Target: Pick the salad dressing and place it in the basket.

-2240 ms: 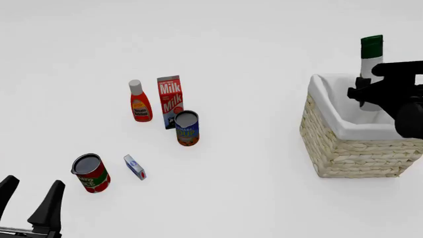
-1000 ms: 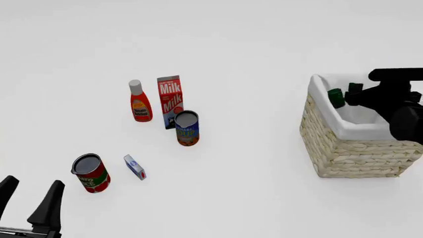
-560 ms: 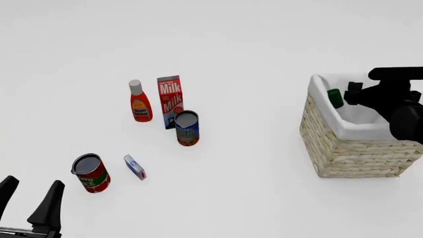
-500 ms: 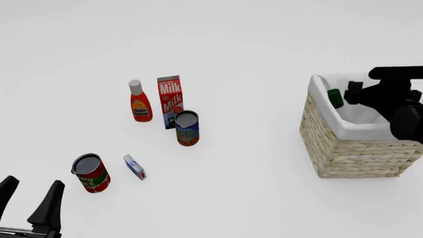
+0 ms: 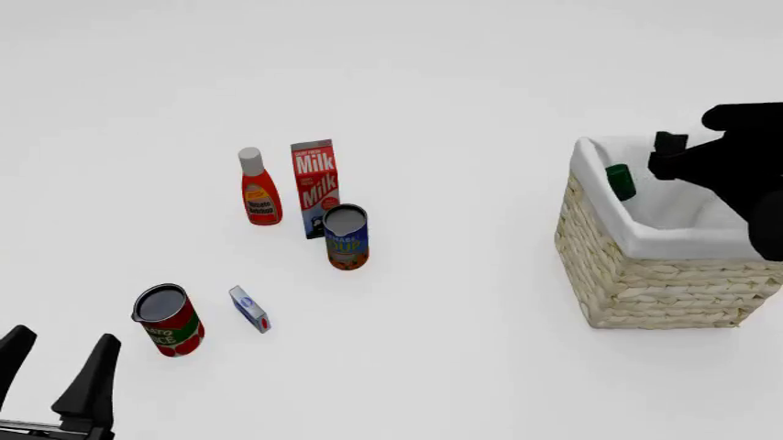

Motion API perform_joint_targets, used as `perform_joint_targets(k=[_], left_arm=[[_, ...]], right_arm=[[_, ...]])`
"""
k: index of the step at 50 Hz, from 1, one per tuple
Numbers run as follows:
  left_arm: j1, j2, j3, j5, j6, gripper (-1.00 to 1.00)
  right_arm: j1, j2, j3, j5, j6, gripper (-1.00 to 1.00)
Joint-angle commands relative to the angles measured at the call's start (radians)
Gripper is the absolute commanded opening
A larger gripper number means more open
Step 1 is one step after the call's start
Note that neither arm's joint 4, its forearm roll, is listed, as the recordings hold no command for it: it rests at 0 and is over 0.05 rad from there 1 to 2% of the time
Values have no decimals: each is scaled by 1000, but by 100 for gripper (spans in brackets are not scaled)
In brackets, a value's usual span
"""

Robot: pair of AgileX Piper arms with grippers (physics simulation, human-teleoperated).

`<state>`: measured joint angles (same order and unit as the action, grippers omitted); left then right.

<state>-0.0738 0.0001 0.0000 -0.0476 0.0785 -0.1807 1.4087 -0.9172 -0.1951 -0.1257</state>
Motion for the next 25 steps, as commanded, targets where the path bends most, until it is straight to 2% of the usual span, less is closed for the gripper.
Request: perform_joint_targets(k=[1,11,25], left_arm=[[-3,0,0,-1,1,100],[-2,0,0,-9,4,100],[-9,0,0,-18,4,100]], right_arm=[[20,-99,44,24,9,100],[44,-220,101,53,6,100],[78,-440,216,113,34,100]])
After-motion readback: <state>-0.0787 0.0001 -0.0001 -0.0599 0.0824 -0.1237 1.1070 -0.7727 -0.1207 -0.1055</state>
